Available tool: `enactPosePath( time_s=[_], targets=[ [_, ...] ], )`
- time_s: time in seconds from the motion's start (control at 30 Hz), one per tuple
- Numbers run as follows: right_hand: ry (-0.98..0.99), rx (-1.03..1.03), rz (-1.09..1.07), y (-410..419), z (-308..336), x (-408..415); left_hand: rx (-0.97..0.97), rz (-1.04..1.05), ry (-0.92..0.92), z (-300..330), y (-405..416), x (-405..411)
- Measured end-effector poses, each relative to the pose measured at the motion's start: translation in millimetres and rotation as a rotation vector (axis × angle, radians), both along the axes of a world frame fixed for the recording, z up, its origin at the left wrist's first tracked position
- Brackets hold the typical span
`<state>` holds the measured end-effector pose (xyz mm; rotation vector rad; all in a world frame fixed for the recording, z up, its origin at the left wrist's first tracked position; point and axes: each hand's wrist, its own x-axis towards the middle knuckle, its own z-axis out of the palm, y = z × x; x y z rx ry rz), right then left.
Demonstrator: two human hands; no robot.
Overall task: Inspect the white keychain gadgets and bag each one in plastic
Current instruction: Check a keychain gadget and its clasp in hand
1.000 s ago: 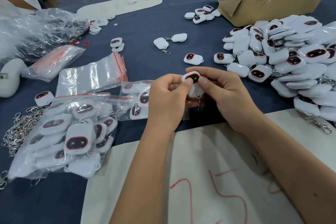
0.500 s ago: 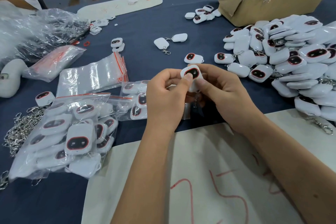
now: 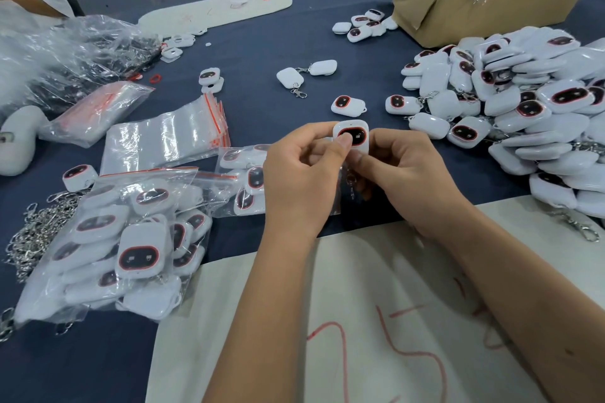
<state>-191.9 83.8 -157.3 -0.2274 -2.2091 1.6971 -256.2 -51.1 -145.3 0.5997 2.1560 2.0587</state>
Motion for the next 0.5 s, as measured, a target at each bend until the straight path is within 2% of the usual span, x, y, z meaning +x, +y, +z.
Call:
enactPosePath(
  time_s=[0.5],
  targets=[
    [0.016,0.03,-0.019,-2.2,1.3,-0.4,-0.031,0.016,-0.014,-1.0,0.2,-2.8]
  ],
)
